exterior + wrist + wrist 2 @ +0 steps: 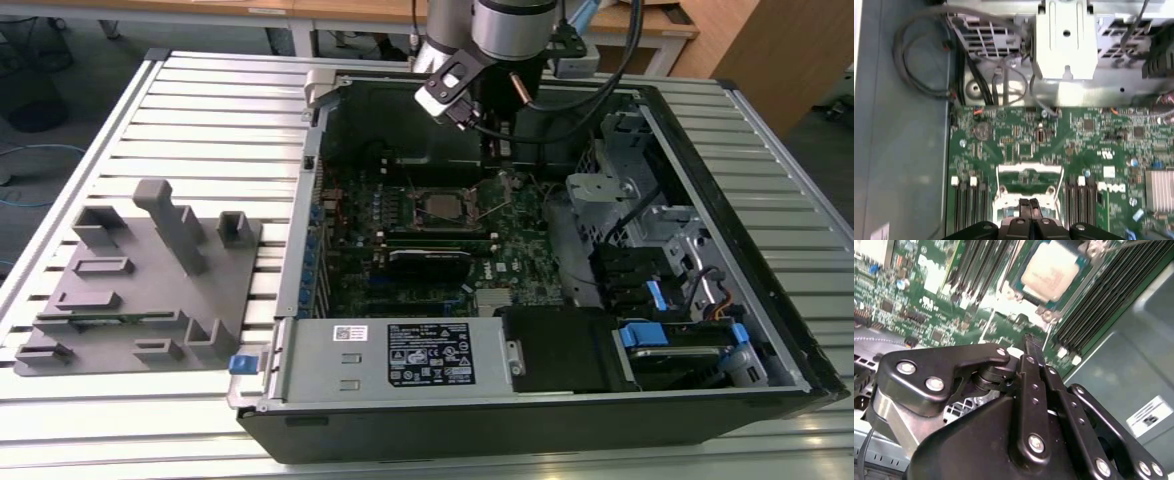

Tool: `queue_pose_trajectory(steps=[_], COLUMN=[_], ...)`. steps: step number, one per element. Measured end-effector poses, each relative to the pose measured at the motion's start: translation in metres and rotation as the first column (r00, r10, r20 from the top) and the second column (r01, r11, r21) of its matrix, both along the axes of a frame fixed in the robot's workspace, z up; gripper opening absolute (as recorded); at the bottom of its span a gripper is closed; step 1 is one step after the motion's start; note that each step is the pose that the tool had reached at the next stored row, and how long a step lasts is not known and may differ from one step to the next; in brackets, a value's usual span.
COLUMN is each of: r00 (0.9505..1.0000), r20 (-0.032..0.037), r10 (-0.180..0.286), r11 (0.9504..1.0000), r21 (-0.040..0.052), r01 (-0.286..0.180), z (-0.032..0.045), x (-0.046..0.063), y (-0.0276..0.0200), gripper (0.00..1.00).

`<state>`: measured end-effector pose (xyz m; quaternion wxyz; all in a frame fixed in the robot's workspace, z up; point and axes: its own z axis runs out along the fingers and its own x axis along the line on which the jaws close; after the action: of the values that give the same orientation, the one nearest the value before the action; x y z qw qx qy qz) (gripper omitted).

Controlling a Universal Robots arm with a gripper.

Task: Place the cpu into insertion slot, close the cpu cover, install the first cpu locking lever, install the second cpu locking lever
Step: 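Close the cpu cover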

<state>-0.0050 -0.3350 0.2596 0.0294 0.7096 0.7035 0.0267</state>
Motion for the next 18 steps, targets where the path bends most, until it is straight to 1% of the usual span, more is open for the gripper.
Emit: queue_pose_trajectory(steps=[6, 13, 18], r00=[1.0000, 1.0000, 1.0000], r20=[-0.0001, -0.0005, -0.0007], r10=[0.000, 0.000, 0.000], r11=[1.0000, 1.0000, 1.0000], r21=[-0.0001, 0.0000, -0.0001], r01=[0.000, 0.000, 0.000], z=[0.0000, 0.0000, 0.0000], x=[0.011, 0.030, 0.042], y=[0.0000, 0.0000, 0.0000], gripper=[0.10, 0.10, 0.10])
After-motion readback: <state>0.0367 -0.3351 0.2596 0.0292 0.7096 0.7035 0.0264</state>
